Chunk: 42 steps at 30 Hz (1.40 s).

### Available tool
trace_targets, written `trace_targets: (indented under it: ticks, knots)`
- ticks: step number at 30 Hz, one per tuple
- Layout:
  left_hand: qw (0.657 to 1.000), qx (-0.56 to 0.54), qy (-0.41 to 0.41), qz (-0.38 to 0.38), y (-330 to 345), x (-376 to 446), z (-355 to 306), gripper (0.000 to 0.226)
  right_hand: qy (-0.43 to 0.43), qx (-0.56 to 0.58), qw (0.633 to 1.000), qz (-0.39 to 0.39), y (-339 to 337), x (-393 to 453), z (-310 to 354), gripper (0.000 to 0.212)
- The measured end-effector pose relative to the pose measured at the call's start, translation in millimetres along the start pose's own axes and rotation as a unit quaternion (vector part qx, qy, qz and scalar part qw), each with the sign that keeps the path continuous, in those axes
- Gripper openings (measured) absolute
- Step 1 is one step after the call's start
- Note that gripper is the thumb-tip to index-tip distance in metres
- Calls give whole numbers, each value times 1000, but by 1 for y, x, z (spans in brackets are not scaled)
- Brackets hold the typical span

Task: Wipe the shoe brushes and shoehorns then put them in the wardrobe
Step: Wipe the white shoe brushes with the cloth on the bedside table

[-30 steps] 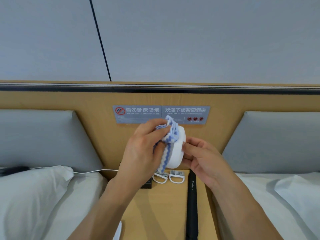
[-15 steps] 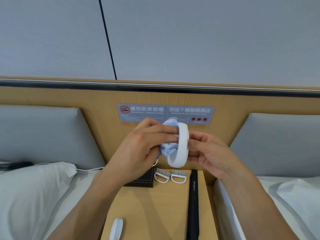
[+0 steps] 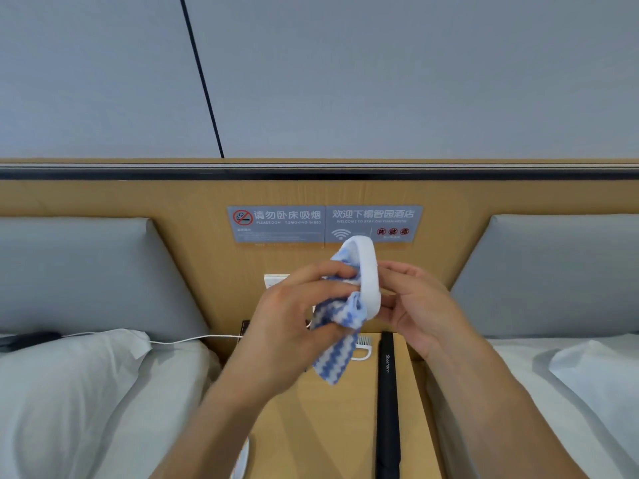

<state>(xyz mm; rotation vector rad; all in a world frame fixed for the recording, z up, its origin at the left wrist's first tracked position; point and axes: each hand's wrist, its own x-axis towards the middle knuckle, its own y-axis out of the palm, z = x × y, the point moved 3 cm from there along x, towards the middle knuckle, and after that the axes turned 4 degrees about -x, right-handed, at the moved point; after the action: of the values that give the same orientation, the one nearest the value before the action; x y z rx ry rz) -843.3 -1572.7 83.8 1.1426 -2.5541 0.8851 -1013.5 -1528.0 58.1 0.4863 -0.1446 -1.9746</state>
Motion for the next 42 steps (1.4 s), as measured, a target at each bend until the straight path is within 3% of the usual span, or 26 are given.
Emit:
trace_targets:
  ticks: [4, 7, 10, 15, 18, 19, 22, 24, 27, 31, 36, 39, 42]
  knots:
    - [992, 0, -40, -122, 18, -7, -1, 37, -1, 23, 1000, -8, 7, 3, -8, 27]
    - [989, 29, -39, -143, 12, -3, 1, 34, 14, 30, 999, 2, 13, 3, -12, 25]
    - [996, 58, -21, -63, -8, 6, 3, 31, 26, -1, 999, 29, 10, 4, -11, 28]
    - [990, 58, 13, 126, -52, 22, 5, 34, 64, -50, 983, 166, 1, 4, 1, 58]
    - [976, 57, 11, 210, -67, 29, 4, 35, 67, -133, 971, 188, 1, 5, 5, 78]
    - [972, 42, 2, 231, -70, 31, 4, 34, 67, -151, 966, 199, 2, 6, 5, 79]
    - [965, -1, -15, 260, -73, 36, 6, 32, 71, -145, 957, 241, 8, 5, 7, 51]
    - [967, -19, -23, 254, -74, 40, 9, 35, 81, -122, 958, 247, 8, 4, 8, 47]
    - [975, 10, -22, 221, -75, 44, 12, 37, 86, -122, 956, 253, 11, 4, 6, 69]
    - [993, 75, -2, 95, -71, 51, 8, 36, 80, -104, 955, 265, 23, 2, 2, 97]
    - [979, 188, -11, -73, -45, 42, -5, 45, 48, -33, 975, 216, 25, 2, 1, 82]
    - [978, 192, -1, -82, -34, 34, -13, 51, 18, -8, 981, 191, 22, 3, 3, 70]
    - [977, 211, -9, -30, -20, 28, -21, 54, -15, 16, 984, 176, 19, 4, 6, 67]
